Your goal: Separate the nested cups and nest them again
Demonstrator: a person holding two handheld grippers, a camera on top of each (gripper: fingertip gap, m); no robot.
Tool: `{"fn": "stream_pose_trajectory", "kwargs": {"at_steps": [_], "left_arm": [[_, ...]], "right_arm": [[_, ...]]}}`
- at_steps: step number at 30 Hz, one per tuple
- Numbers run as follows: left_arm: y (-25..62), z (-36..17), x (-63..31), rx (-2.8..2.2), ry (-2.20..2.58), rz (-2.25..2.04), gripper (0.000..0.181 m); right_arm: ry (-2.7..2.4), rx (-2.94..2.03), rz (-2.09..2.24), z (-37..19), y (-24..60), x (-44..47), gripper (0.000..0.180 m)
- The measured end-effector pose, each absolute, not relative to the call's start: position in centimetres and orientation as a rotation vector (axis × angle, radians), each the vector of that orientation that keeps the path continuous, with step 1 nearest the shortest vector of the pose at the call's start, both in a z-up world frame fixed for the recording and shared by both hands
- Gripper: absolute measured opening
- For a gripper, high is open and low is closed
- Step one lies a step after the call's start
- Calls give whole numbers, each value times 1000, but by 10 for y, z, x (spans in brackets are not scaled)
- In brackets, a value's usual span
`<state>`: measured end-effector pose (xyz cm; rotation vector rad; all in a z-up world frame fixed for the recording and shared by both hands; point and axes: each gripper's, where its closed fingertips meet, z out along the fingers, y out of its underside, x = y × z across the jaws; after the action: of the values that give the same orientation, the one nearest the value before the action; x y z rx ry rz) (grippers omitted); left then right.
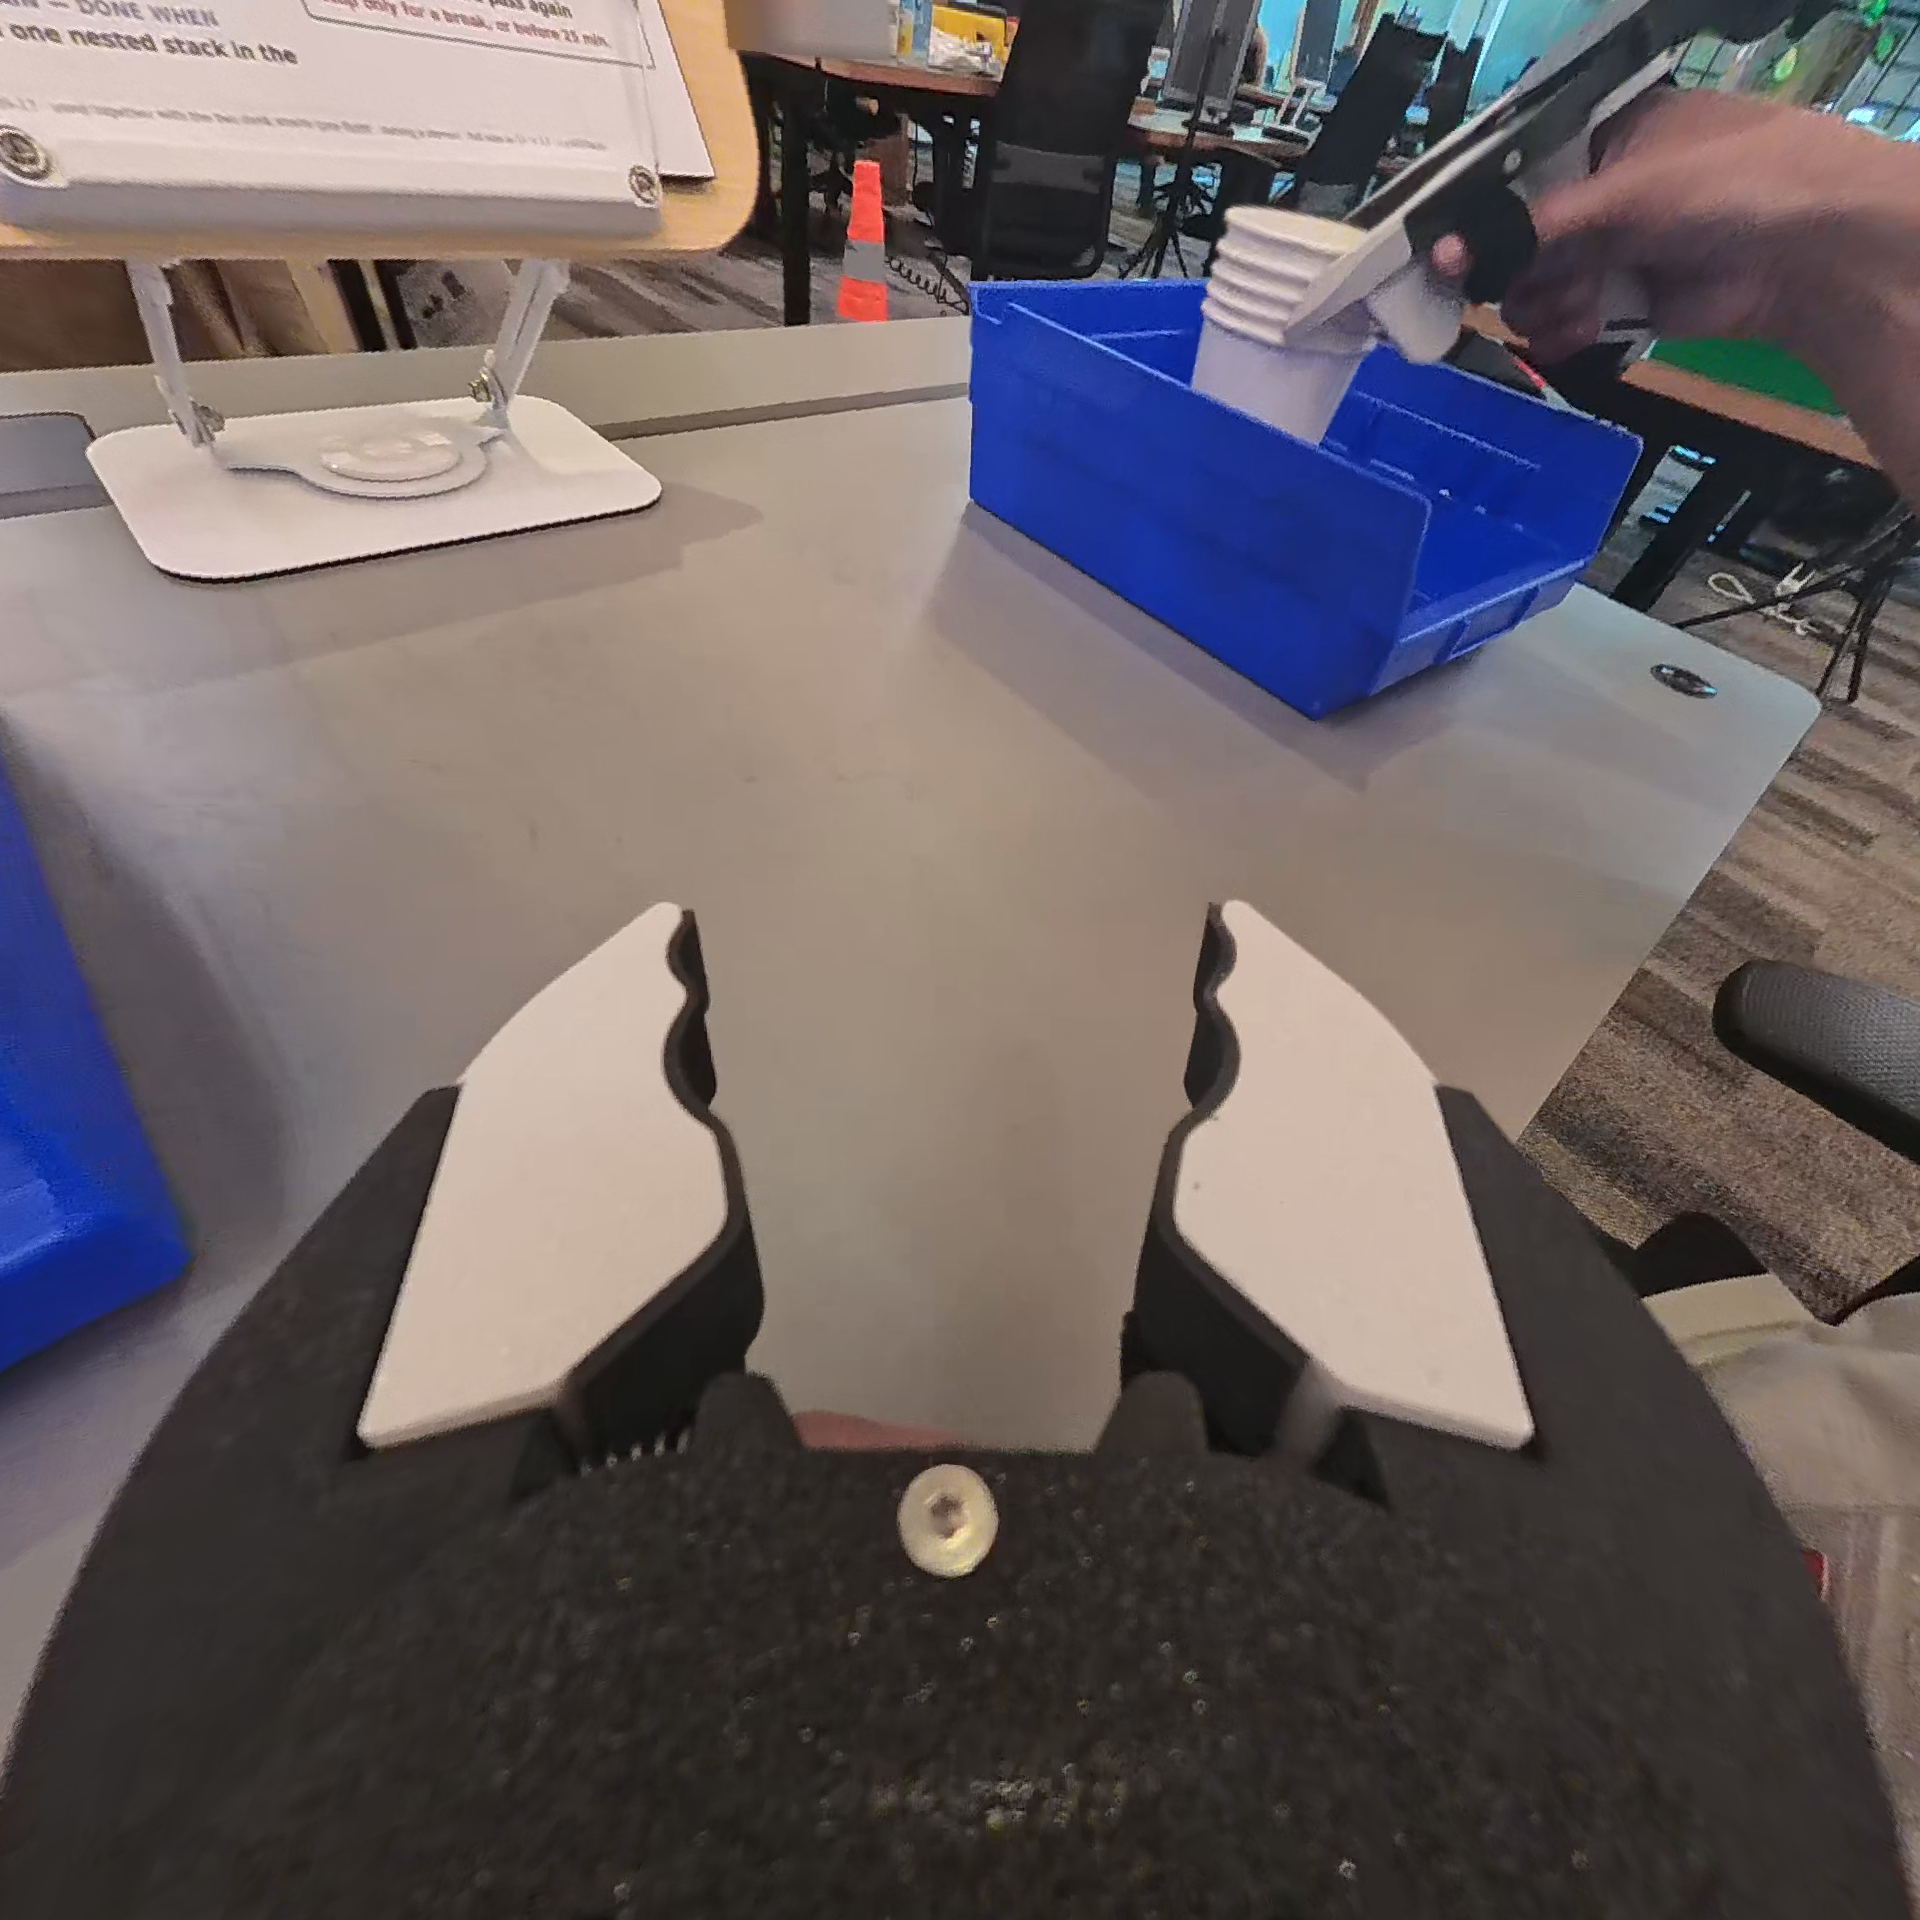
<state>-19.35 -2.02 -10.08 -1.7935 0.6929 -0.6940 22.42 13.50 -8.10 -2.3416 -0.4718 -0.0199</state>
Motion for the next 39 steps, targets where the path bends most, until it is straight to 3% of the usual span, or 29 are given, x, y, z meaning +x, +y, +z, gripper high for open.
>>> {"fn": "stream_pose_trajectory", "kwargs": {"at_steps": [7,12,17,23,27,31,39], "left_arm": [[-20,-103,-191,-1801,681,-692,90],[-2,-93,-218,-1808,539,-609,91],[23,-76,-263,-1802,316,-531,93],[97,-49,-360,-1820,49,-235,95],[174,-51,-400,-1886,-21,-114,96],[240,-88,-415,-1996,-50,-90,95],[303,-128,-445,-2146,-100,87,96]], "right_arm": [[-483,-2245,-134,-55,115,225,106],[-484,-1971,113,-20,57,135,98],[-473,-1895,704,-72,-9,-6,93],[-560,-1896,1000,-103,-44,-94,89],[-680,-1884,979,-102,-52,-107,89],[-790,-1868,881,-100,-58,-103,87],[-707,-1871,895,-99,-63,-79,82]]}}
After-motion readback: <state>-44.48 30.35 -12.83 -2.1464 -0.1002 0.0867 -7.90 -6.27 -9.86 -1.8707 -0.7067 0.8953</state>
